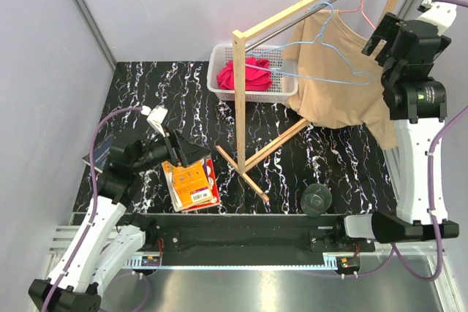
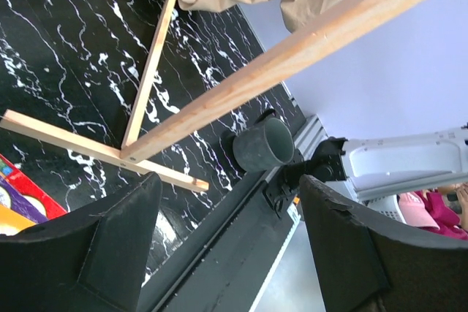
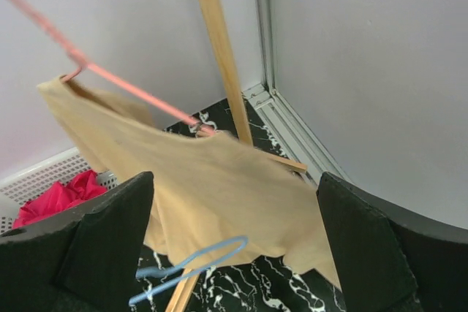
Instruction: Remove the t-shirt from the hanger
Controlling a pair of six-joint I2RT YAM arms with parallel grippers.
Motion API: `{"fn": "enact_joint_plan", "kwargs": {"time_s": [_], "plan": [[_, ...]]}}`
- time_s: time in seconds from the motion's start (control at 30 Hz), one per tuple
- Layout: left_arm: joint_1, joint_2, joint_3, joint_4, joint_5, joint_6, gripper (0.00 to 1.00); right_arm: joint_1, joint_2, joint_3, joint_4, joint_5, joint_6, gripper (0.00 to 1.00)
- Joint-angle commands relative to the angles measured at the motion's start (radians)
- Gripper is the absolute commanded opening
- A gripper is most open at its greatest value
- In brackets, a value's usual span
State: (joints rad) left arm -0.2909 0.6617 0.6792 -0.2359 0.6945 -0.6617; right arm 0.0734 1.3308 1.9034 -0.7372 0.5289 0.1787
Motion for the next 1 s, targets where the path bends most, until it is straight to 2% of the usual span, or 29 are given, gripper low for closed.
{"fn": "enact_joint_plan", "kwargs": {"time_s": [0.0,0.13,0.3,0.47,0.63,0.73,0.87,0.93,0.97], "plan": [[-0.005,-0.014,0.06,-0.028,0.053,0.02,0.8,-0.185,-0.001,-0.021,0.077,-0.342,-0.021,1.0],[-0.005,-0.008,0.101,-0.077,0.05,0.062,0.8,-0.283,-0.077,-0.241,0.215,-0.506,-0.045,1.0],[-0.014,0.015,0.144,-0.137,0.059,0.093,0.8,-0.376,-0.127,-0.374,0.318,-0.71,-0.056,1.0],[-0.039,0.032,0.172,-0.181,0.056,0.116,0.8,-0.385,-0.197,-0.518,0.429,-0.75,-0.097,0.96],[-0.059,0.052,0.215,-0.223,0.045,0.143,0.8,-0.389,-0.223,-0.603,0.547,-0.805,-0.096,0.74],[-0.065,0.059,0.24,-0.249,0.028,0.163,0.8,-0.391,-0.211,-0.595,0.556,-0.846,-0.091,0.67],[-0.068,0.067,0.252,-0.263,0.02,0.174,0.8,-0.391,-0.22,-0.589,0.564,-0.877,-0.108,0.48],[-0.068,0.07,0.249,-0.263,0.016,0.169,0.8,-0.391,-0.234,-0.587,0.562,-0.879,-0.116,0.42],[-0.068,0.073,0.253,-0.264,0.014,0.168,0.8,-0.391,-0.235,-0.584,0.564,-0.886,-0.119,0.34]]}}
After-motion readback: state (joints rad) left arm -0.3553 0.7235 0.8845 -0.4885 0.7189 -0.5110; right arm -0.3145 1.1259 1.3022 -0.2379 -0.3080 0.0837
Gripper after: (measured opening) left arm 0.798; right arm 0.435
